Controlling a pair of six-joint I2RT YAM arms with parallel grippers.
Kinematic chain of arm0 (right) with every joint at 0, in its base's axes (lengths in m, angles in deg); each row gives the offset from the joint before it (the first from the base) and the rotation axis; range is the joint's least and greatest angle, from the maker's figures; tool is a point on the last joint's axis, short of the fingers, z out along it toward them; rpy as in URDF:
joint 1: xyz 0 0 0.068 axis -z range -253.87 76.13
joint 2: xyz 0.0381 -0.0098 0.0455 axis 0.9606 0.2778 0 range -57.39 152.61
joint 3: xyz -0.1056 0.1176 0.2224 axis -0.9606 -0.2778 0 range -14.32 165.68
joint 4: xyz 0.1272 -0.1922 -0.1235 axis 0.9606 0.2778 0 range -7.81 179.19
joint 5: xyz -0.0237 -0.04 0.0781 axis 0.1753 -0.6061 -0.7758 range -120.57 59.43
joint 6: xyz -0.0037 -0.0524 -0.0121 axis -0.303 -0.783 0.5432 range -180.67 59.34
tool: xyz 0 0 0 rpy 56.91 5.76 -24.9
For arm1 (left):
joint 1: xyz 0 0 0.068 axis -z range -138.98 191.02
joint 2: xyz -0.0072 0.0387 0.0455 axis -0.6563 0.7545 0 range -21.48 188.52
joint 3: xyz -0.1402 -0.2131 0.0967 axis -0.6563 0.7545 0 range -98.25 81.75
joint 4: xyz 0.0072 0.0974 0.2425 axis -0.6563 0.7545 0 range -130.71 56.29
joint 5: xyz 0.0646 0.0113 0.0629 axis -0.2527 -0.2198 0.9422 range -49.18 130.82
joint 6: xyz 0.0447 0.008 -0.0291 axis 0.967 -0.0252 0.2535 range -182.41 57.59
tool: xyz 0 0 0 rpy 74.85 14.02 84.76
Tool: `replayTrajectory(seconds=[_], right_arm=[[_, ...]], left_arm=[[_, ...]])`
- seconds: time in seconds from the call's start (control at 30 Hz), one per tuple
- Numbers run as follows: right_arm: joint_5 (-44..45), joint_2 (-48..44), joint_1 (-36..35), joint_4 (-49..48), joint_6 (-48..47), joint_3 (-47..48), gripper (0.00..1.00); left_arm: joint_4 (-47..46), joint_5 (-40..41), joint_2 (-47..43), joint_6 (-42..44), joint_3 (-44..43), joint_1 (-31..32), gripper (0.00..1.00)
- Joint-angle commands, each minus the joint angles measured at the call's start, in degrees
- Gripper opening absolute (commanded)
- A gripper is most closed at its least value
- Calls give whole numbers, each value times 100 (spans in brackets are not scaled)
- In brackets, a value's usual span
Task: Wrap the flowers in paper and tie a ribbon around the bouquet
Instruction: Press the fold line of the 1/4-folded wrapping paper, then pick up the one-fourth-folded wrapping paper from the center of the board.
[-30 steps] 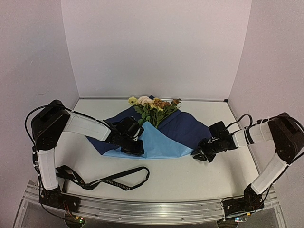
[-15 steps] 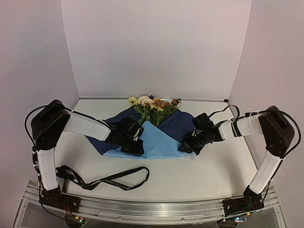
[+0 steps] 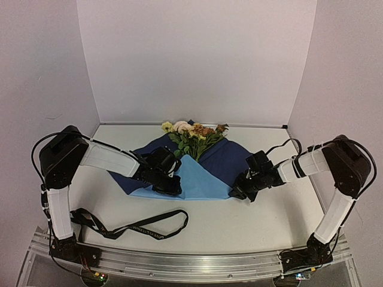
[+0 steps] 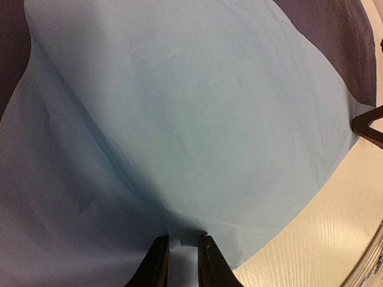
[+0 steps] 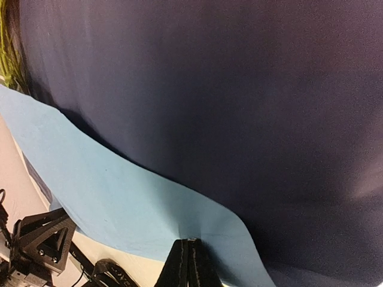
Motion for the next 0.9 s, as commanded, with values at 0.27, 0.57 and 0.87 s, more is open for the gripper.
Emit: replayTrajectory(seconds=[0.27, 0.57, 0.87], right_arm=[[794, -828, 656, 353, -13, -1396, 0], [621, -1374, 701, 335, 97, -1557, 32], [814, -1391, 383, -261, 319, -1696, 48]], left_arm=[[120, 76, 178, 37, -149, -55, 19], [116, 20, 179, 42, -192, -55, 19], [94, -47, 234, 14, -281, -54, 19]])
